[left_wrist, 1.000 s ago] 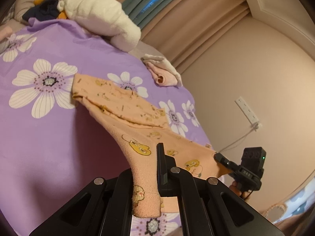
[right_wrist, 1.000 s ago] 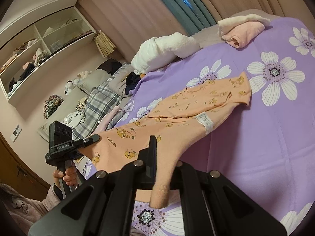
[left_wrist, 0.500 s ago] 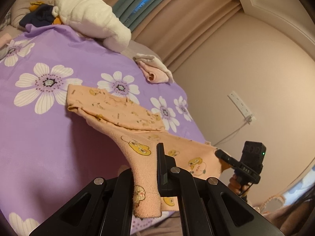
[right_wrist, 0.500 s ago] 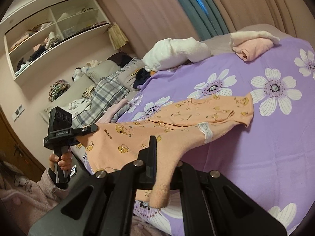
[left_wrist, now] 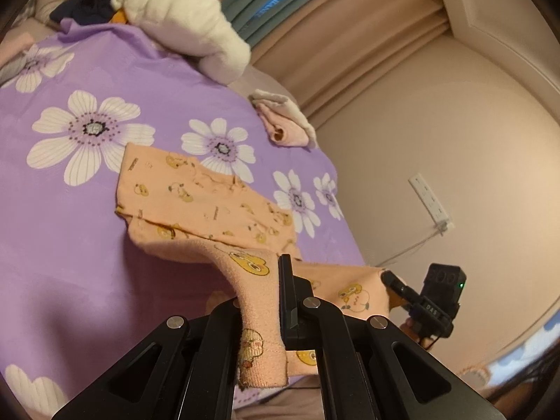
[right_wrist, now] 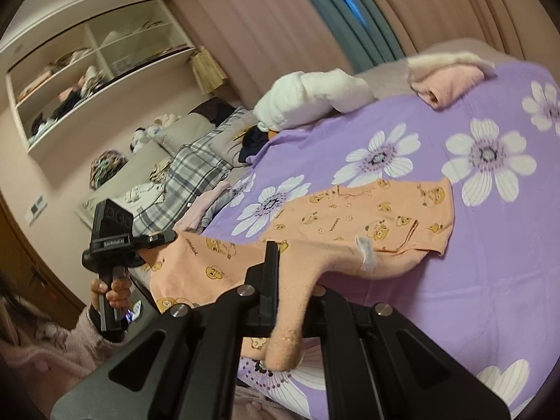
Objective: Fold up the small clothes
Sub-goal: 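Lift the hem with both tools and carry it toward the collar, then lay the hem over the shirt body and open both tools, then move both open tools above the folded shirt toward its side edge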
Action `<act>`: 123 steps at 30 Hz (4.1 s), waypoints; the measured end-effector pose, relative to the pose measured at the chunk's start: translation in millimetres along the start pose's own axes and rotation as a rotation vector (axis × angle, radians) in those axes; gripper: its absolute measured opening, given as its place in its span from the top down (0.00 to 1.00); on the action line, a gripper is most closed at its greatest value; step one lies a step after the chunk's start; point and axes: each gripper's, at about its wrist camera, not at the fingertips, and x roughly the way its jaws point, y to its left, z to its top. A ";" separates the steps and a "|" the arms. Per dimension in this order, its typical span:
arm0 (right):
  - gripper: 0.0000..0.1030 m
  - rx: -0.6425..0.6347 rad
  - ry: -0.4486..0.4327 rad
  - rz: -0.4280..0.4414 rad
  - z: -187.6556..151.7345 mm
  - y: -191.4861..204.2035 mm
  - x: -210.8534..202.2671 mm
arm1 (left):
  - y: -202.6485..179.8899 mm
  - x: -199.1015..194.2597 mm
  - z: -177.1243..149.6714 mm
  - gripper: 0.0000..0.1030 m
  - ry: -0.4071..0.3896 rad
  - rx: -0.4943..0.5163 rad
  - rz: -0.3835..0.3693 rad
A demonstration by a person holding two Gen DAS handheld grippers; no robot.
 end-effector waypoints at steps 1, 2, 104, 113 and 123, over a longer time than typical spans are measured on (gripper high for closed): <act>0.95 0.013 0.000 0.000 1.1 -2.5 2.1 | 1.9 2.0 2.1 1.00 -0.001 -0.007 0.001; 0.95 0.034 0.000 -0.001 3.7 -6.8 6.1 | 3.9 4.8 5.6 1.00 -0.004 -0.015 0.002; 0.83 -0.073 0.383 -0.491 -8.8 -99.8 135.7 | 90.6 153.2 22.5 0.46 0.290 0.192 0.512; 0.82 -0.055 0.419 -0.493 -29.4 -102.5 104.4 | 72.3 134.8 17.1 0.46 0.299 0.248 0.475; 0.81 -0.019 0.315 -0.419 -17.2 -91.0 101.4 | 64.7 211.2 97.2 0.46 0.242 0.175 0.338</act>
